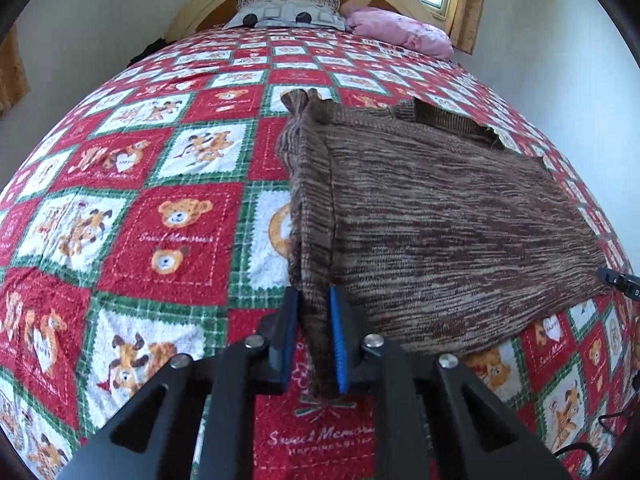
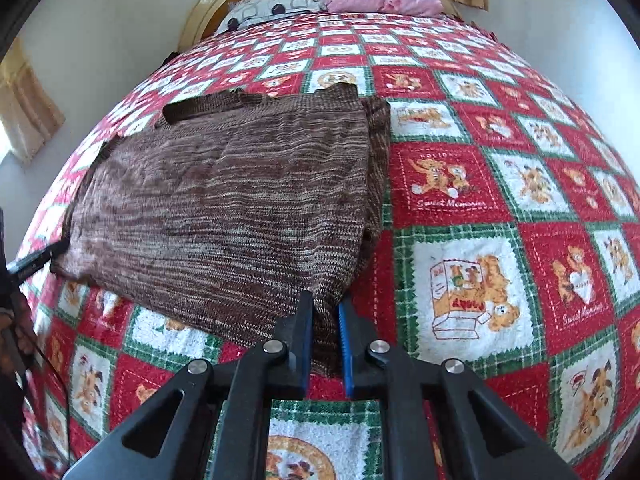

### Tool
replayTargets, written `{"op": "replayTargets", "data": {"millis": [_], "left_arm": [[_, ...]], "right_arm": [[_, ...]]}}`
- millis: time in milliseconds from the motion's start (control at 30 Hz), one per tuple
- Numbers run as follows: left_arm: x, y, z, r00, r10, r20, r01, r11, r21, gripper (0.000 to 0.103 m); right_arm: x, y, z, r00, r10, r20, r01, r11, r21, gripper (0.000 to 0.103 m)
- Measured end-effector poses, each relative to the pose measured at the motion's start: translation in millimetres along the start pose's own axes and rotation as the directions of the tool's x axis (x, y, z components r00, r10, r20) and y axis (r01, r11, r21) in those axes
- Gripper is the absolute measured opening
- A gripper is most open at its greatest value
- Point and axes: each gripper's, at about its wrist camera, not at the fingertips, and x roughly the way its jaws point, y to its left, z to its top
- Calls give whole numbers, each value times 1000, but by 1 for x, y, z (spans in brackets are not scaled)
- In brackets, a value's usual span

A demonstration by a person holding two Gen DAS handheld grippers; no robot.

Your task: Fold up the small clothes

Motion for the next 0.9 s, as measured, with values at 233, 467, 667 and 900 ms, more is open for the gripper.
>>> {"op": "replayTargets", "data": {"millis": [233, 467, 667, 900], "left_arm": [[-5, 1, -8, 1000, 9, 21, -9, 1000, -7, 24], [-5, 5, -12, 999, 6, 43, -4, 999, -33, 30], [-11, 6, -18, 998, 18, 53, -16, 999, -38, 50], [-12, 2, -21, 998, 33, 52, -32, 999, -19, 70]], "right_arm": [[-34, 24, 14, 987, -74, 142, 80, 996, -35, 24], [-8, 59, 21, 993, -24, 118, 39, 991, -125, 66], [15, 62, -4, 995, -81, 53, 88, 984, -156, 42], [-10, 92, 11, 992, -32, 122, 53, 983, -176, 42]]}}
